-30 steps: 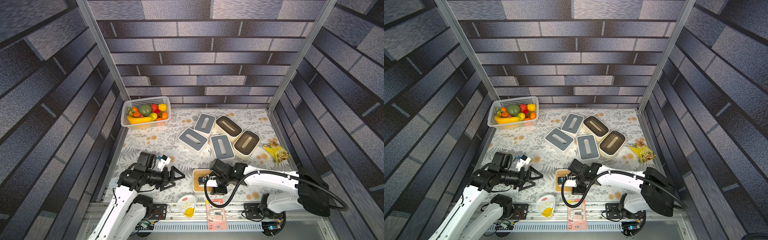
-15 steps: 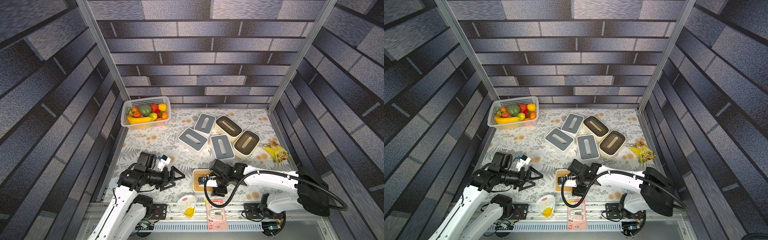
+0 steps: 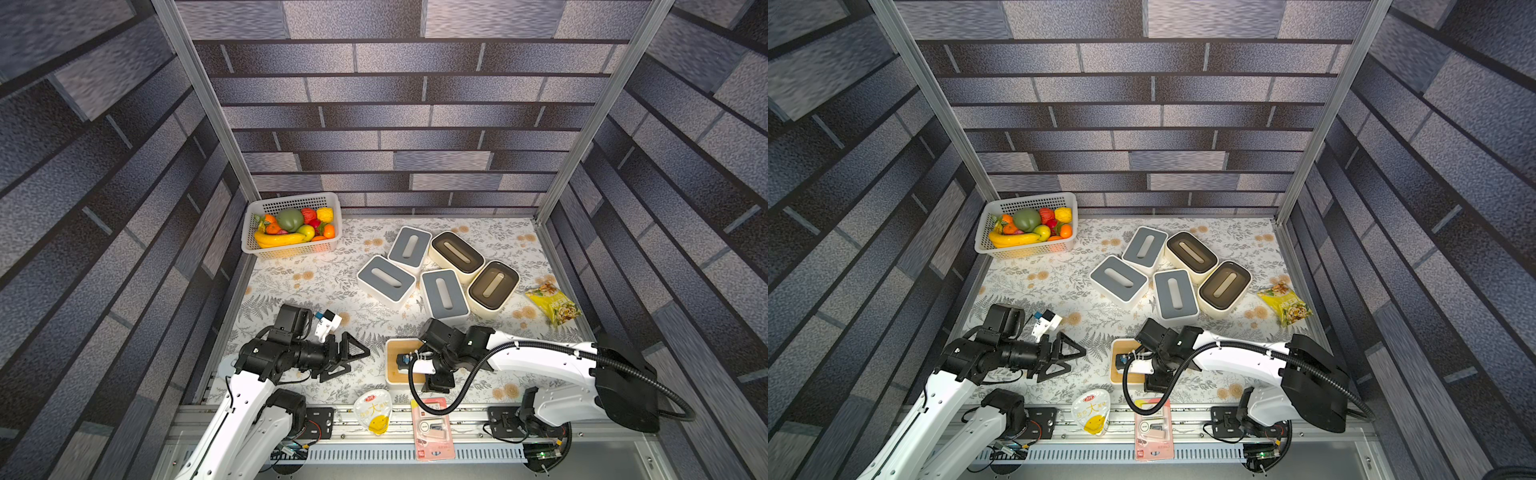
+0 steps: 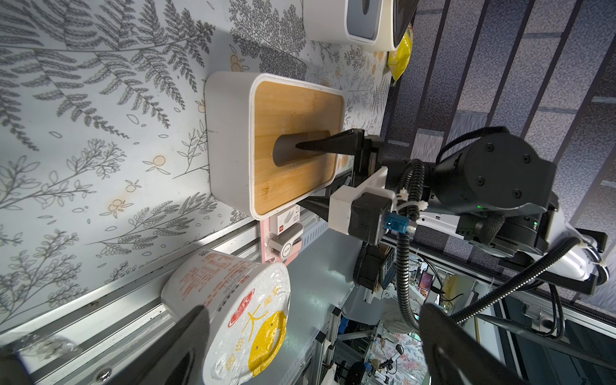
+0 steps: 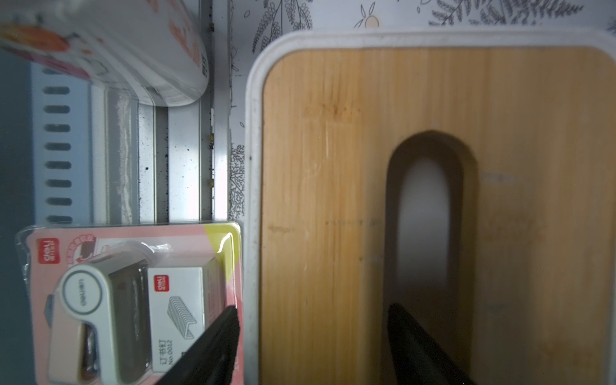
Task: Stack the tissue boxes
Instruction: Place the tissue box at the center of the board.
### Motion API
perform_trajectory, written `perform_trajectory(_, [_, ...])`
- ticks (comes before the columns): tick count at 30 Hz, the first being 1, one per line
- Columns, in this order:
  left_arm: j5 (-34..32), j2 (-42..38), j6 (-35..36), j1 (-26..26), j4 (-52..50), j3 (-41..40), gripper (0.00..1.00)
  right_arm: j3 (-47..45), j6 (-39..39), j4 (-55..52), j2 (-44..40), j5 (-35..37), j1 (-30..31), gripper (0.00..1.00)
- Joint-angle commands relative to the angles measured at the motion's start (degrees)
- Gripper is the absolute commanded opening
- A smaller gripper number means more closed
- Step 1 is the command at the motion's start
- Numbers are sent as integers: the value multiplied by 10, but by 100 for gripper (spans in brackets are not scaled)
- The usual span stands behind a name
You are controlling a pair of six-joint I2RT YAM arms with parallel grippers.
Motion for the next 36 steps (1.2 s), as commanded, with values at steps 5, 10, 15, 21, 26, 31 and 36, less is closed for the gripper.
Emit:
perform_trajectory(5, [6, -3, 16, -5, -1, 0, 100, 17, 10, -24, -11, 9, 7, 73])
perform_trajectory(10, [6, 0, 19, -5, -5, 6, 100, 21, 14, -26, -25, 5, 8, 73])
perform_trajectory(15, [4, 1, 20, -5, -8, 9, 100, 23, 17, -31, -34, 3, 10, 73])
perform_trajectory(21, [-4, -1, 21, -9, -14, 14, 100, 22, 17, -33, -38, 5, 11, 74])
perform_trajectory(26, [-3, -2, 20, -11, -15, 20, 100, 23, 21, -34, -55, 2, 12, 74])
perform_trajectory(31, [9, 0, 10, -12, 0, 24, 100, 17, 27, -25, -77, -4, 13, 74])
perform_trajectory(36, [-5, 6, 19, -10, 5, 32, 100, -1, 48, 12, -114, -8, 13, 74])
